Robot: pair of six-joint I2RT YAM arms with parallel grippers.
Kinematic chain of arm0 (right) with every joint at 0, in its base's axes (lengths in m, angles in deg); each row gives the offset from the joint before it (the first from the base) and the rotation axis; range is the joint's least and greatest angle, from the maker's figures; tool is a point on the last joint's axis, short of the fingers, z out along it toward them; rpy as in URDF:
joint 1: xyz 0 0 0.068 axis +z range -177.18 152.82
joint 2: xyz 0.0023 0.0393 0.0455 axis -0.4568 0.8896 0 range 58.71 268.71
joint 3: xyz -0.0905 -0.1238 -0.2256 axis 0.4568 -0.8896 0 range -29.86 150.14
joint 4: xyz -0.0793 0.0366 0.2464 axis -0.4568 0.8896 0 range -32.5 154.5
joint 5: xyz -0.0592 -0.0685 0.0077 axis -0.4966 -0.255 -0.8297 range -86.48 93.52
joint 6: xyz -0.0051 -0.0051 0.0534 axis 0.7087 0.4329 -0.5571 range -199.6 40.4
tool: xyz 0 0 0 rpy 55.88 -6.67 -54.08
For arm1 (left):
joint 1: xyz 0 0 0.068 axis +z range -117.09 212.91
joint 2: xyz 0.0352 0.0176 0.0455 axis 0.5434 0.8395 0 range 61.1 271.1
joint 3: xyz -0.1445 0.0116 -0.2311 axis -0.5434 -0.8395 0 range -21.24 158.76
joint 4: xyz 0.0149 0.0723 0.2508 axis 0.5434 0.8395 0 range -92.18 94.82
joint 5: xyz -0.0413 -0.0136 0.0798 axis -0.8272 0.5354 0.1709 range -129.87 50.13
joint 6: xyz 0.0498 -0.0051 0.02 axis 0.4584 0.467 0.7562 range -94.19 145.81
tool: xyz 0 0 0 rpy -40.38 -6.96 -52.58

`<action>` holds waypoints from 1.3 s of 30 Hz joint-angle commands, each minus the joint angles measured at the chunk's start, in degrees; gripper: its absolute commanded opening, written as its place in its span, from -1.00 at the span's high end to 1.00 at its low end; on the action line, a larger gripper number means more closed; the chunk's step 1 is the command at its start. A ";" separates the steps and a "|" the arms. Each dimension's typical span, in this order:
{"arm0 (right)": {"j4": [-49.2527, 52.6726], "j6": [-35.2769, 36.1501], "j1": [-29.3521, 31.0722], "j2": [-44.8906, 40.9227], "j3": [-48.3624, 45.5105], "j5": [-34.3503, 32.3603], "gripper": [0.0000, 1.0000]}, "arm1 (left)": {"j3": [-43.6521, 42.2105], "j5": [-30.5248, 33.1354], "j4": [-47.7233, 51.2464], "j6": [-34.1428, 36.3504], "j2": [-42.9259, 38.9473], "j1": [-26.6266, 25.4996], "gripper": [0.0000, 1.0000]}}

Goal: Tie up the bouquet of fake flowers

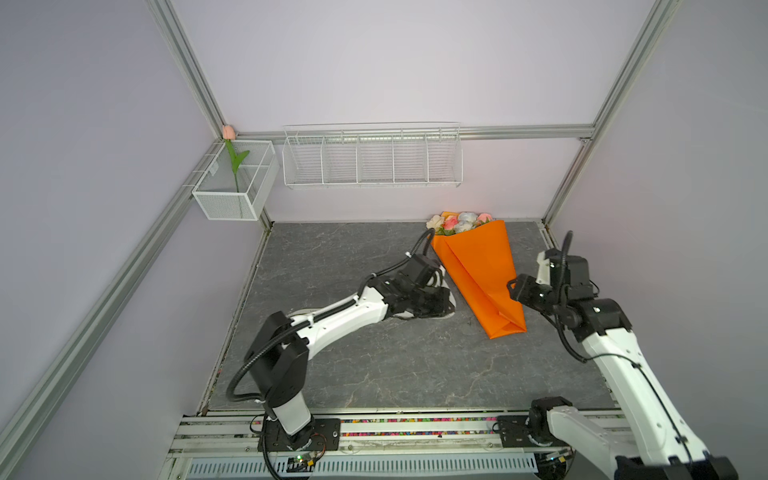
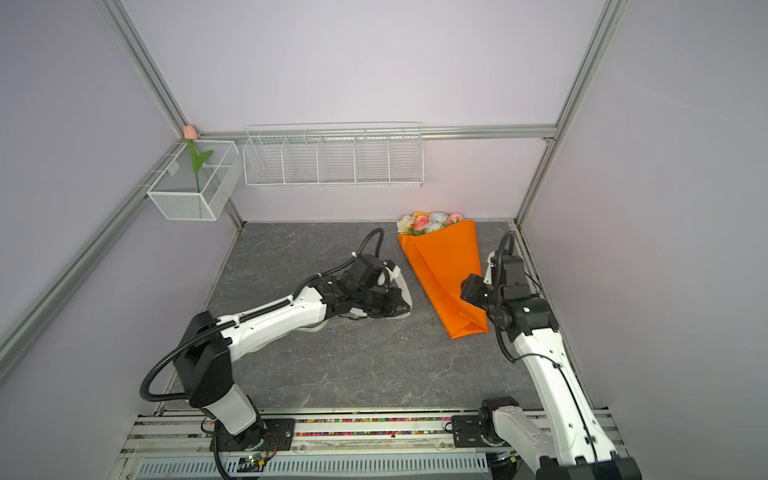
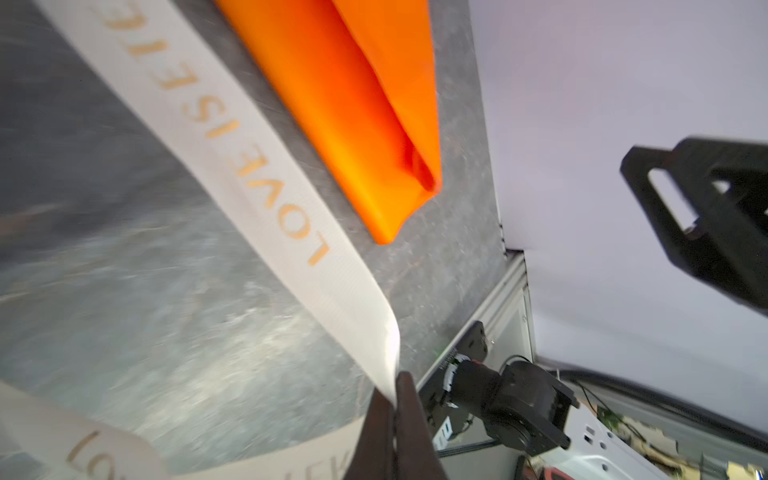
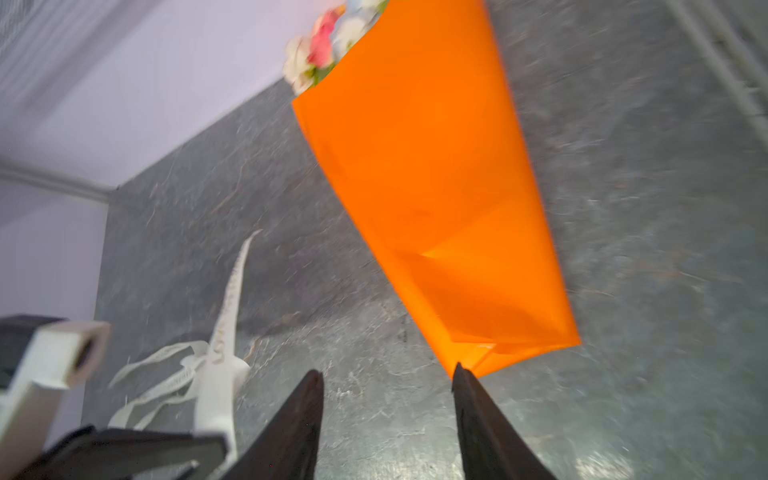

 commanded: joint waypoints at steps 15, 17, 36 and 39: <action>13.18 5.65 -18.22 -4.86 -9.54 20.75 -0.10 | 11.36 -0.60 10.58 6.66 7.41 -4.55 -0.09; 14.58 3.35 -16.40 -5.61 -12.43 18.60 -0.15 | 7.69 -1.23 10.68 7.12 4.07 -1.93 -0.23; 6.92 -9.43 2.83 9.15 -18.93 -2.76 -0.24 | -11.22 14.57 19.96 10.91 -2.82 37.28 -0.28; 5.87 -8.97 3.53 12.12 -18.92 -4.60 -0.25 | -11.27 17.07 20.29 10.04 -0.12 39.41 -0.30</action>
